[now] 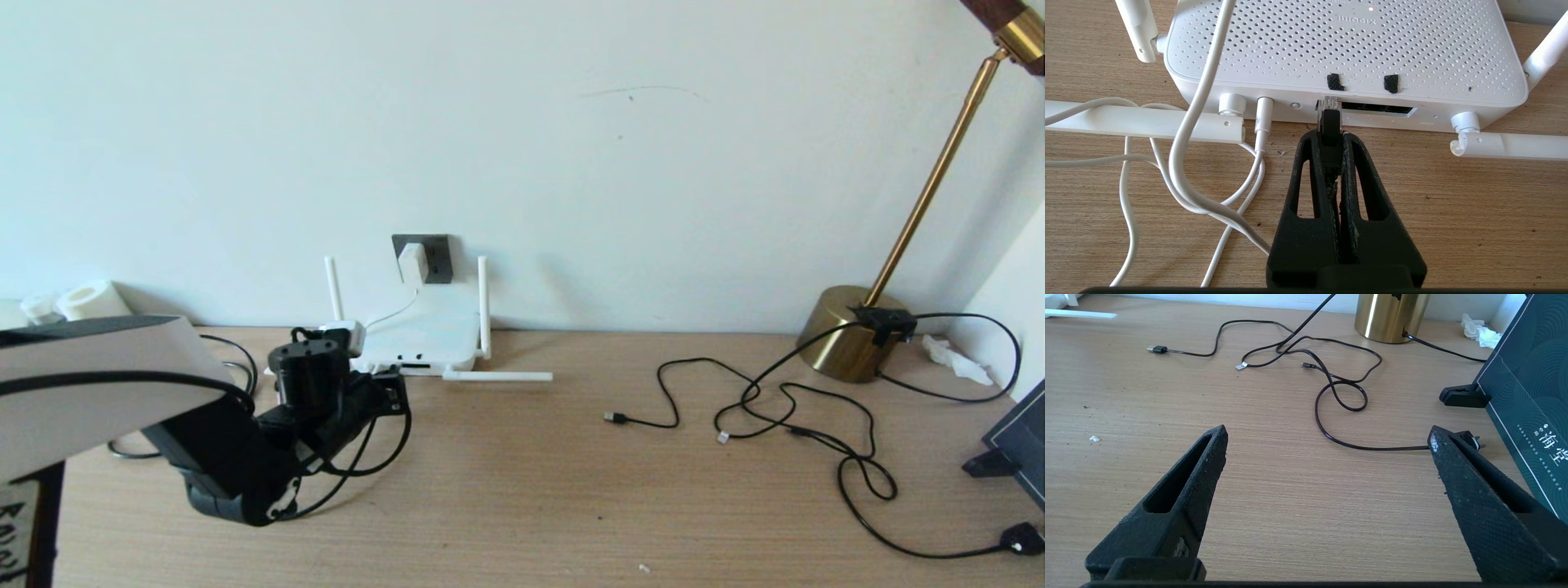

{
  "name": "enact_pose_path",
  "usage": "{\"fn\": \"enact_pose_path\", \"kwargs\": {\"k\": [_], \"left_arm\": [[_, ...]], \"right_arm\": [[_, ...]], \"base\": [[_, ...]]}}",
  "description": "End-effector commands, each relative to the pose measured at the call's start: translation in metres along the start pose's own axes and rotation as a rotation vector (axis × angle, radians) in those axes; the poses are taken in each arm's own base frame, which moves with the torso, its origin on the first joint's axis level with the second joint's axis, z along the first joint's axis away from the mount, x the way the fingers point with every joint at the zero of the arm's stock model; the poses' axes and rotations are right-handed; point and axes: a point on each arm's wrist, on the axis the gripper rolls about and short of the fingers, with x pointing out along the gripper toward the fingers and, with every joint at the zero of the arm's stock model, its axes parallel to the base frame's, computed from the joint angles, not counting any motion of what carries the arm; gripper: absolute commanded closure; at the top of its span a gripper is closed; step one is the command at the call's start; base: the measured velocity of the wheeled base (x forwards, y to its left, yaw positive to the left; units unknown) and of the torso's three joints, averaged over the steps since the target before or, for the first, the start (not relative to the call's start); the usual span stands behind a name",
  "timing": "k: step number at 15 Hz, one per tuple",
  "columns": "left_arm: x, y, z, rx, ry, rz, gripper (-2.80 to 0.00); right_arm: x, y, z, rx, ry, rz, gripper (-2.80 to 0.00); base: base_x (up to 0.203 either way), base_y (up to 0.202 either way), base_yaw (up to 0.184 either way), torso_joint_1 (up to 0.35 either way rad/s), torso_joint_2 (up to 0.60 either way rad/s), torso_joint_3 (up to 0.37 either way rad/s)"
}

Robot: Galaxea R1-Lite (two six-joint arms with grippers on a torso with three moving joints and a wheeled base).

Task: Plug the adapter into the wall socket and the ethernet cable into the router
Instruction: Plug cable into router interface

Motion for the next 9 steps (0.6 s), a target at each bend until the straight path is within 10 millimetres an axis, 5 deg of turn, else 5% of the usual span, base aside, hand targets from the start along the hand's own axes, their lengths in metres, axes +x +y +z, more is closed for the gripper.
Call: {"fn": "enact_pose_path", "kwargs": {"k": [1,9], "left_arm": [[0.0007,-0.0002,0.0009,-0.002,-0.009,0.0,0.0],[0.0018,-0.0014,0.0004,-0.001,-0.004,-0.002,0.0]], "right_arm": [[0.0002,0.0,-0.0002,0.0,0.003,0.0,-2.8],[0.0001,0.0,0.0,-0.001,0.002,0.001,-2.8]], "base": [[0.0,0.0,0.0,0.0,0.0,0.0],[0.0,0.0,0.0,0.0,0.0,0.0]]}}
